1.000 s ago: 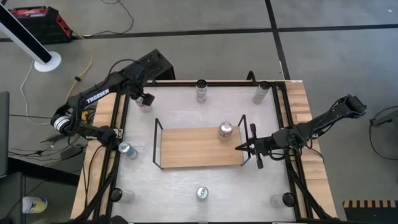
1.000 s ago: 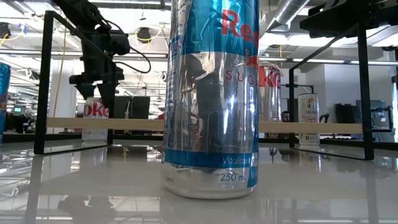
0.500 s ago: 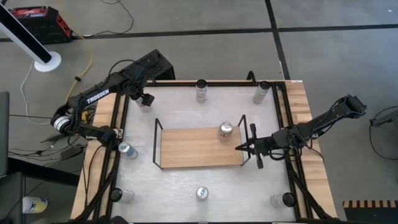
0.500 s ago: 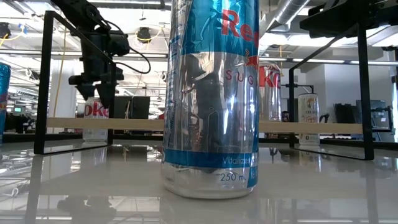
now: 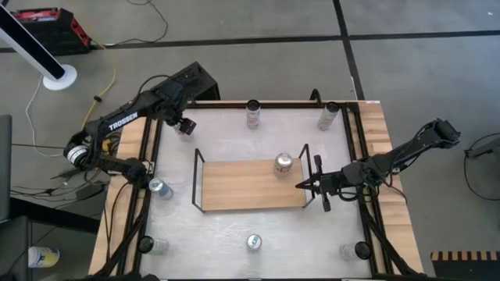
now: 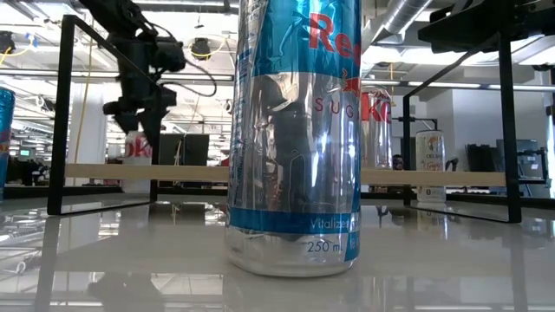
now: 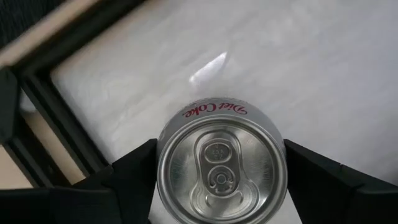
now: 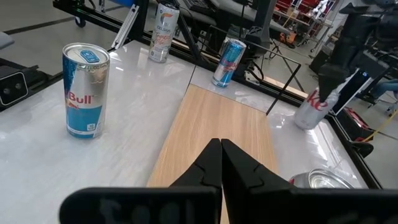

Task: Place canned beverage on shelf
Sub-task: Put the red silver soda can on the shelf aligned with the other red silver soda can

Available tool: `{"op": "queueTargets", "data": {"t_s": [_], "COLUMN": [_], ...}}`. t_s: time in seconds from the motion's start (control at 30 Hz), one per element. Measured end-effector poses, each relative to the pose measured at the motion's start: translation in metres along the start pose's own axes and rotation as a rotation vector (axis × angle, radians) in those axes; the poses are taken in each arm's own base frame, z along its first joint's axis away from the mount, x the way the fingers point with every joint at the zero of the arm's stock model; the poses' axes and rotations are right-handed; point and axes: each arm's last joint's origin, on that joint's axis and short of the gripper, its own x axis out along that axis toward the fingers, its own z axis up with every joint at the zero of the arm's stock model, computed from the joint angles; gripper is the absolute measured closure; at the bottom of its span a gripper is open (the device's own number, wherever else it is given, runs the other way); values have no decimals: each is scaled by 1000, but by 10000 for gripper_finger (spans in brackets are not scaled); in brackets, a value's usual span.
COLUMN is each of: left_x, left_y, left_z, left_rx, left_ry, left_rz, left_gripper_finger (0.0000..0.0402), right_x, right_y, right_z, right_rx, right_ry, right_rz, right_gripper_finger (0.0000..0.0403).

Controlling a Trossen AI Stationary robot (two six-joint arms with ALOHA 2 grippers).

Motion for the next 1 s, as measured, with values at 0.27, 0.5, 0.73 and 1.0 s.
{"op": "queueTargets", "data": {"t_s": [0.27,0.5,0.73,1.0], "left_x": [-39,-100,-141,-165], "left_y": [-25,-61,-119,-207], "left_z": [21,42,28,-13], "left_rx": [40,70,159,293], "left_ry": [-103,-299,-373,-445], "left_rz": [-49,-146,-350,-649], "left_gripper_finger": [125,125,125,125], "right_x": [0,0,0,0], "right_y": [0,0,0,0], "right_z": [0,0,0,0], "right_rx": [-1,-5,-8,-7], "right_ry": [0,0,0,-4], "right_rz": [0,-1,-1,-2], "right_gripper_finger": [379,379,379,379]}}
